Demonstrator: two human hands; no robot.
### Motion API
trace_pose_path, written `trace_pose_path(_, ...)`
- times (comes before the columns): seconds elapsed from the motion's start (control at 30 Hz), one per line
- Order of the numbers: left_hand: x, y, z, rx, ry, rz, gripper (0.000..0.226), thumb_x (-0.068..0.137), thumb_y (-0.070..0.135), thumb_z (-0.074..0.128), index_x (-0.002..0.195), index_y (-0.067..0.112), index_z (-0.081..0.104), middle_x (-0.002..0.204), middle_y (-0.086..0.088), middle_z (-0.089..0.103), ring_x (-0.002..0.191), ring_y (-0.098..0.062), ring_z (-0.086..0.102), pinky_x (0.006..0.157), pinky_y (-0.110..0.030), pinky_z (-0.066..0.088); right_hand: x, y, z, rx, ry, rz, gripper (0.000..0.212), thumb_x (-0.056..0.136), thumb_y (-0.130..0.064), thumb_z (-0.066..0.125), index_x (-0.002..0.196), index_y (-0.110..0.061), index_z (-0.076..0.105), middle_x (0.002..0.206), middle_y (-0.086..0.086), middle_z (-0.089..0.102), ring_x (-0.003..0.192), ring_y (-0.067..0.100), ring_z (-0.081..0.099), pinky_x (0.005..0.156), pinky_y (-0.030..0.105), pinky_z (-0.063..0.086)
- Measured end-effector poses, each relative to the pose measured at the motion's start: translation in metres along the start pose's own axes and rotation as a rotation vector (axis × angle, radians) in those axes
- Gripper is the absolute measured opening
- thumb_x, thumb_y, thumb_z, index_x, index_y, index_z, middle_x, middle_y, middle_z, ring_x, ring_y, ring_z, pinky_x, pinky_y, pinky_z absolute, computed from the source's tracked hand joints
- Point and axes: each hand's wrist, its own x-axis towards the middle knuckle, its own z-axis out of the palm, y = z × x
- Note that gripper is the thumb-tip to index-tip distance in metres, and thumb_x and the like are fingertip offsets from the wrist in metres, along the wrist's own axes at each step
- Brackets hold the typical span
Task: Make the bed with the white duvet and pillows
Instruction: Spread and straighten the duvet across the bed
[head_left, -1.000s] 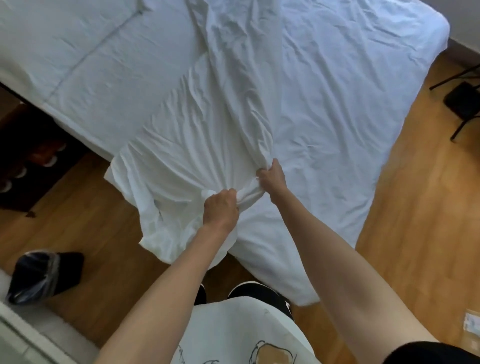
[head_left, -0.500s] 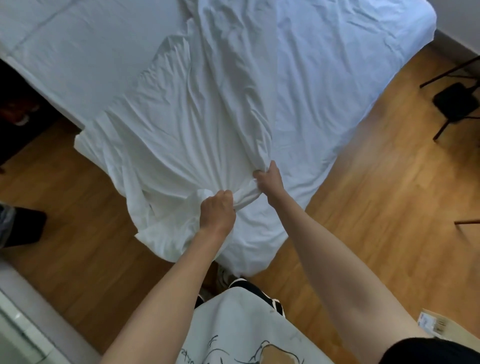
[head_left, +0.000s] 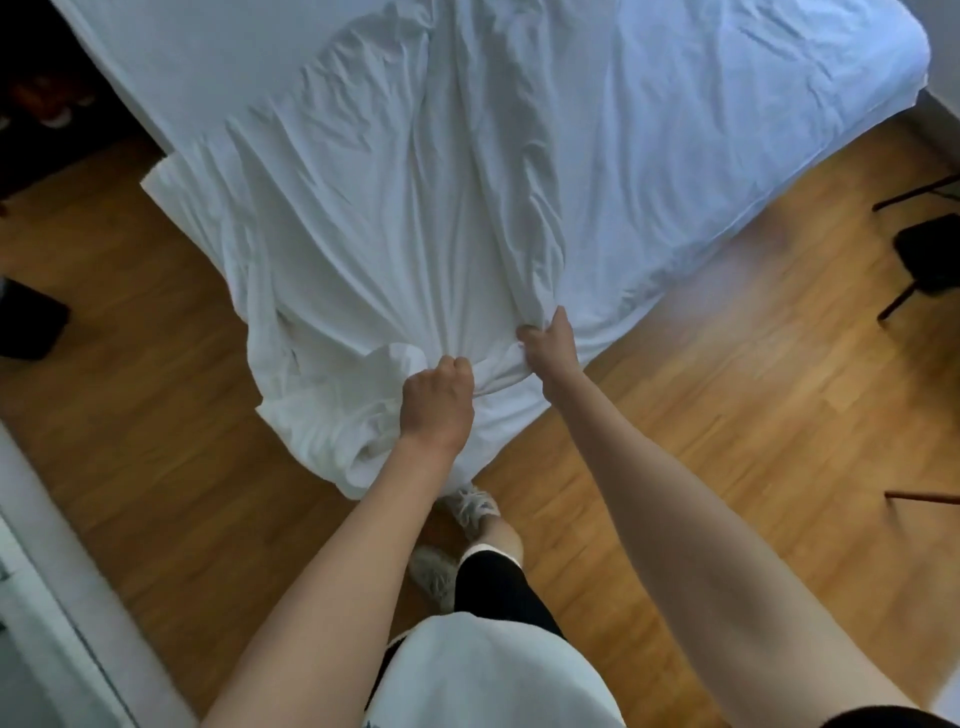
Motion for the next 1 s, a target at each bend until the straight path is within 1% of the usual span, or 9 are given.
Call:
trace_pose_path(0.1, -0.025, 0.013, 0.031, 0.006, -0.090, 0.000, 0.031, 0.093, 0.010, 0.046, 0.124, 0.012, 0.047, 0.123, -0.008, 0.055, 0.111, -0.026, 0.052, 0.085, -0.033, 0.042, 0.001, 0.039, -0.011, -0.140, 0.031, 0.067, 0.032, 0.094, -0.015, 0.049, 0.125, -0.011, 0.044, 0.115, 0.008, 0.056, 0.103, 0.029, 0.055, 0.079, 0.036, 0.045)
trace_pose_path(0.17, -0.042, 0.024, 0.053, -0.048, -0.216, 0.060, 0.048, 0.093, 0.022, 0.051, 0.138, 0.015, 0.037, 0.144, -0.012, 0.038, 0.129, -0.030, 0.036, 0.105, -0.038, 0.032, 0.012, 0.065, -0.027, -0.291, 0.025, 0.140, 0.040, 0.093, -0.015, 0.050, 0.132, -0.012, 0.042, 0.118, 0.011, 0.057, 0.099, 0.031, 0.056, 0.076, 0.037, 0.049)
trace_pose_path(0.23, -0.057, 0.036, 0.070, -0.094, -0.342, 0.084, 0.055, 0.094, 0.030, 0.053, 0.143, 0.017, 0.032, 0.152, -0.012, 0.025, 0.138, -0.030, 0.026, 0.115, -0.041, 0.021, 0.022, 0.088, -0.048, -0.410, 0.004, 0.200, 0.054, 0.090, -0.016, 0.054, 0.141, -0.015, 0.035, 0.125, 0.013, 0.053, 0.101, 0.033, 0.057, 0.080, 0.043, 0.053)
trace_pose_path(0.3, -0.068, 0.046, 0.081, -0.129, -0.411, 0.059, 0.054, 0.095, 0.032, 0.051, 0.143, 0.017, 0.034, 0.151, -0.010, 0.030, 0.138, -0.026, 0.027, 0.115, -0.038, 0.021, 0.025, 0.100, -0.067, -0.527, -0.004, 0.224, 0.062, 0.088, -0.020, 0.056, 0.144, -0.015, 0.031, 0.131, 0.018, 0.048, 0.108, 0.038, 0.055, 0.087, 0.049, 0.052)
trace_pose_path(0.47, -0.085, 0.057, 0.091, -0.162, -0.440, -0.082, 0.048, 0.096, 0.031, 0.047, 0.140, 0.014, 0.039, 0.143, -0.005, 0.041, 0.133, -0.023, 0.035, 0.112, -0.035, 0.027, 0.021, 0.114, -0.088, -0.751, -0.108, 0.162, 0.056, 0.095, -0.023, 0.051, 0.147, -0.015, 0.030, 0.138, 0.016, 0.042, 0.116, 0.034, 0.049, 0.084, 0.043, 0.051)
trace_pose_path(0.6, -0.083, 0.052, 0.076, -0.216, -0.399, -0.225, 0.045, 0.096, 0.027, 0.046, 0.139, 0.017, 0.042, 0.137, -0.002, 0.046, 0.128, -0.021, 0.041, 0.108, -0.034, 0.032, 0.015, 0.103, -0.086, -0.875, -0.234, 0.078, 0.053, 0.095, -0.022, 0.048, 0.145, -0.014, 0.032, 0.138, 0.016, 0.040, 0.123, 0.034, 0.042, 0.091, 0.043, 0.047)
trace_pose_path(0.7, -0.075, 0.045, 0.058, -0.233, -0.360, -0.321, 0.039, 0.096, 0.025, 0.042, 0.134, 0.016, 0.046, 0.133, -0.003, 0.050, 0.124, -0.021, 0.045, 0.101, -0.035, 0.038, 0.007, 0.085, -0.080, -0.913, -0.322, -0.011, 0.053, 0.096, -0.020, 0.045, 0.147, -0.014, 0.032, 0.143, 0.015, 0.037, 0.126, 0.032, 0.041, 0.089, 0.040, 0.048)
trace_pose_path(0.93, -0.079, 0.033, 0.027, -0.328, -0.355, -0.436, 0.042, 0.096, 0.027, 0.042, 0.137, 0.017, 0.045, 0.137, -0.002, 0.050, 0.126, -0.020, 0.045, 0.099, -0.033, 0.040, -0.013, 0.059, -0.079, -0.856, -0.391, -0.034, 0.047, 0.093, -0.019, 0.046, 0.140, -0.016, 0.041, 0.129, 0.011, 0.051, 0.097, 0.023, 0.059, 0.061, 0.027, 0.043)
trace_pose_path(1.0, -0.085, 0.024, 0.025, -0.329, -0.382, -0.426, 0.041, 0.097, 0.028, 0.042, 0.137, 0.018, 0.046, 0.137, -0.001, 0.050, 0.126, -0.020, 0.045, 0.098, -0.033, 0.040, -0.016, 0.059, -0.077, -0.858, -0.382, -0.020, 0.046, 0.093, -0.019, 0.046, 0.138, -0.016, 0.042, 0.125, 0.010, 0.054, 0.092, 0.021, 0.059, 0.058, 0.027, 0.043)
